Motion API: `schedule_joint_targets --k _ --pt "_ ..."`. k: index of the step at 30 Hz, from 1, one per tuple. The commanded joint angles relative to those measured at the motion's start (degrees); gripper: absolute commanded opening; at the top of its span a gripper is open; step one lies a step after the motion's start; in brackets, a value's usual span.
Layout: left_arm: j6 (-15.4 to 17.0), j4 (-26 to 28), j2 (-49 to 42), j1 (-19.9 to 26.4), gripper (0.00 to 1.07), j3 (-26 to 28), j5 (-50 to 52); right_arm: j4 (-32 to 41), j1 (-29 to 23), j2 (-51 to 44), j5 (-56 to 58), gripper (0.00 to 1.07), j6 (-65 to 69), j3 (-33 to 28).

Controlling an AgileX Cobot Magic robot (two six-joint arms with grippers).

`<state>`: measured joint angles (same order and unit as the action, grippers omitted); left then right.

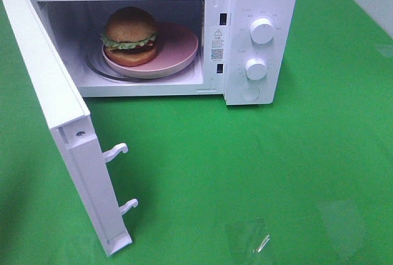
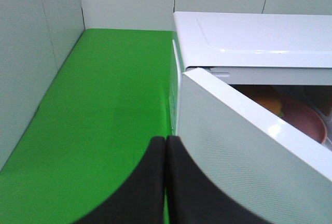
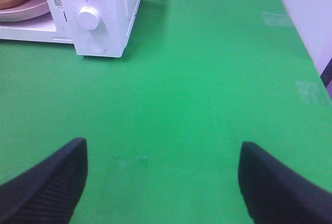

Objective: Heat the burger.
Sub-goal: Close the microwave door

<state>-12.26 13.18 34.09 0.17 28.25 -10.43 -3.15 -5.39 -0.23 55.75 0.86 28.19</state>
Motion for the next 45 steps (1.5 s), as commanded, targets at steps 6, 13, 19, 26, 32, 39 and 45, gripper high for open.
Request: schedule_joint_targets --k 6,13,19,26,32,39,45 --pt "0.7 0.7 6.6 -0.2 0.0 -11.0 21.9 0.3 0.4 -1.5 -0.6 0.76 0.2 -0.1" --pt "1.6 0.1 10.3 -0.2 0.0 -15.0 31.9 0.3 0.4 -1.5 -0.6 0.76 0.2 -0.1" --pt "9.1 -7.3 19.5 -0.2 0.0 -16.1 40.7 0.3 0.4 -1.5 -0.6 0.76 0.2 -0.1" --pt "17.6 -18.0 26.4 -0.2 0.0 -16.0 45.6 0.3 0.4 -1.5 -0.6 0.76 0.2 -0.1" --pt "24.9 -29.3 33.3 -0.2 0.0 -16.0 53.0 0.3 0.4 -1.5 -0.6 0.76 0.2 -0.1" --pt "29.6 -40.9 41.7 -0.2 0.0 -15.4 64.2 0.3 0.4 -1.5 -0.6 0.76 0.2 -0.1" --pt "30.6 -42.9 45.8 -1.1 0.0 -13.0 65.2 0.3 0.4 -1.5 -0.6 0.76 0.2 -0.1"
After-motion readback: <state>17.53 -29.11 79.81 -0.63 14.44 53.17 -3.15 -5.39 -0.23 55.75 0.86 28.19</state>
